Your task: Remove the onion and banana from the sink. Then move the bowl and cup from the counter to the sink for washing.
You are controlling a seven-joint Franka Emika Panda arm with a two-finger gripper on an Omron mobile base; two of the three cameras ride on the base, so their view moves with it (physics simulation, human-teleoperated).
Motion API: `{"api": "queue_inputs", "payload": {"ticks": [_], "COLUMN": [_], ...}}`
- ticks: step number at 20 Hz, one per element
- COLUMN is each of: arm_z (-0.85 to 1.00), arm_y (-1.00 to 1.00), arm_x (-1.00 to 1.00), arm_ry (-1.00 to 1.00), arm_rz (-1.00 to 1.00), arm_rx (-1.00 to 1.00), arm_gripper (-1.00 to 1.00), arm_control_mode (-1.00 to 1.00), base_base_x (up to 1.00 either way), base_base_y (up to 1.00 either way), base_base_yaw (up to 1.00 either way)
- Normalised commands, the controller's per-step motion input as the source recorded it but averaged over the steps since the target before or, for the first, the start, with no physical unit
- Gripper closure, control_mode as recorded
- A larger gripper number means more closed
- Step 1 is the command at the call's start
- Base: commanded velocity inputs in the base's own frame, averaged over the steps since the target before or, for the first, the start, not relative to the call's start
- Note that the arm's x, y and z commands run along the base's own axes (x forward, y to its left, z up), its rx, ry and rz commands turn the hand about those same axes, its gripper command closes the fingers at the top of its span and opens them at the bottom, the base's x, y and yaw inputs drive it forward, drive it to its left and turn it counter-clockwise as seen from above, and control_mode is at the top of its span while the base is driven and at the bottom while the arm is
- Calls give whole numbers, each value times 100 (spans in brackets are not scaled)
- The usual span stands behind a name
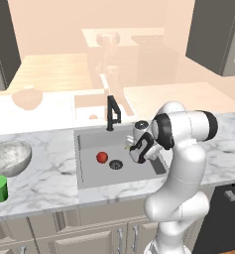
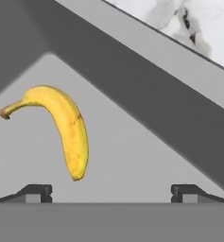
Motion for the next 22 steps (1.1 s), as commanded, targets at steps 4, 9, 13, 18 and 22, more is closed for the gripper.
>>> {"api": "queue_inputs", "payload": {"ticks": [4,9,13,18,22], "arm_z": [-6,-7,-7,-8,-9], "arm_y": [-5,-1,0,0,0], "arm_x": [7,9,9,9,9], "arm_ry": [0,0,0,0,0], "arm_rz": [-1,-2,-2,-2,-2], "arm_rx": [0,2,4,4,1], "arm_gripper": [-100,-100,-100,-100,-100], "arm_control_mode": [-100,-100,-100,-100,-100], "base_base_x": [0,0,0,0,0], "base_base_y": [0,0,0,0,0], "base_base_yaw": [0,0,0,0,0]}}
